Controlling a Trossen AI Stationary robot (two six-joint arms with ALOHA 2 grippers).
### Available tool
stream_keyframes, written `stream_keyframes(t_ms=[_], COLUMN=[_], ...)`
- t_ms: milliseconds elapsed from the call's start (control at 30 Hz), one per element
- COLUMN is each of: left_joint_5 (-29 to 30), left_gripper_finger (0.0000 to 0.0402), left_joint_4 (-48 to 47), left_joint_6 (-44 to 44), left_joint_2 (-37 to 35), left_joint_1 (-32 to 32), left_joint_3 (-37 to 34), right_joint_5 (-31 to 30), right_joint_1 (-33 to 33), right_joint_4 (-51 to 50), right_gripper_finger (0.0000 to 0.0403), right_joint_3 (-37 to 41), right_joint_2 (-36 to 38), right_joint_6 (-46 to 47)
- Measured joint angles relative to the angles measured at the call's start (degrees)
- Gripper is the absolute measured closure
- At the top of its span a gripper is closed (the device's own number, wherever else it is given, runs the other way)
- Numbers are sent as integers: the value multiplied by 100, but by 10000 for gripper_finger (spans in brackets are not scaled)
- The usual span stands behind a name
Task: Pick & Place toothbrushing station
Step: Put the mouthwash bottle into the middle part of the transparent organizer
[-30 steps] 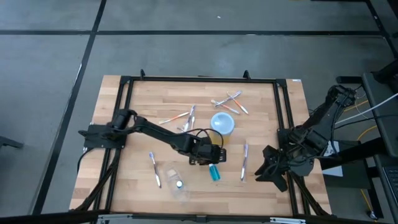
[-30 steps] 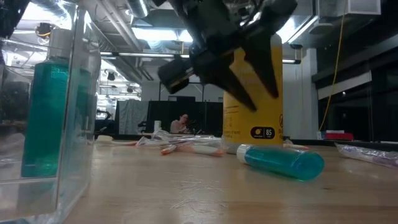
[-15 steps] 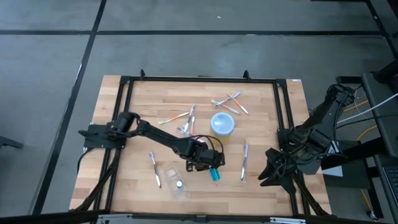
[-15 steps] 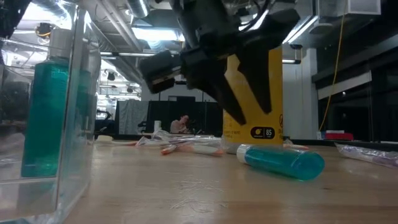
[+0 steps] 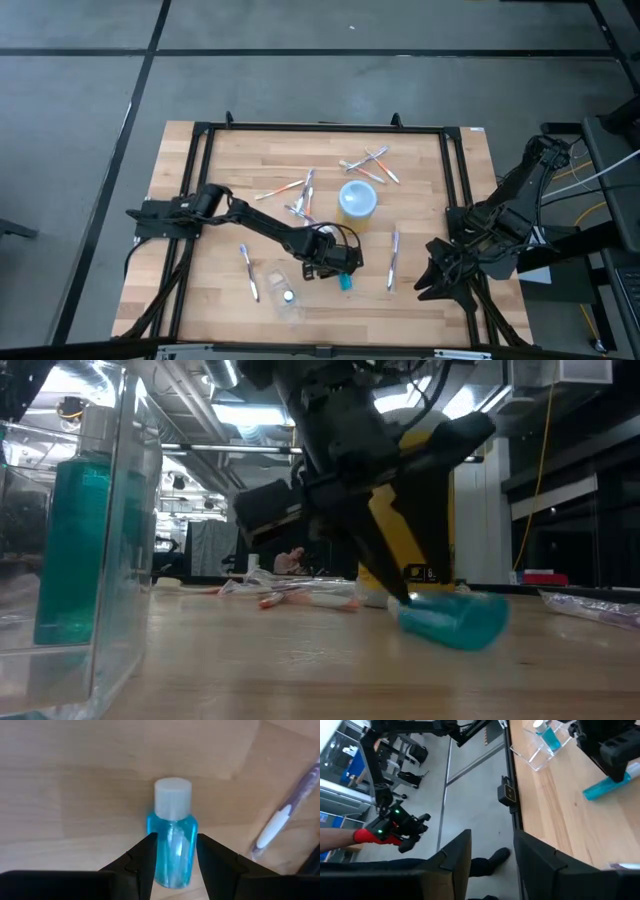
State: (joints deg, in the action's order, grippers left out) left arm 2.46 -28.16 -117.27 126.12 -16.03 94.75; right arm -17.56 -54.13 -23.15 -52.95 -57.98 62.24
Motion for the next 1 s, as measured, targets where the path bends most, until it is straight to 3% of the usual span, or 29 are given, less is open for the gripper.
stream_keyframes(t_ms=[700, 867, 1000], left_joint_5=[-30, -342, -154], left_gripper_finger=[268, 268, 268], left_joint_4=[-29, -365, -430], left_joint_6=[-10, -209, -248], left_joint_2=[141, 121, 133], left_joint_1=[-148, -334, -449], left_joint_3=[12, 22, 3], right_joint_5=[-259, -299, -299], right_joint_1=[0, 0, 0], right_joint_4=[392, 412, 412], right_gripper_finger=[252, 252, 252], right_joint_3=[0, 0, 0], right_joint_2=[0, 0, -4], right_joint_6=[-10, 1, 13])
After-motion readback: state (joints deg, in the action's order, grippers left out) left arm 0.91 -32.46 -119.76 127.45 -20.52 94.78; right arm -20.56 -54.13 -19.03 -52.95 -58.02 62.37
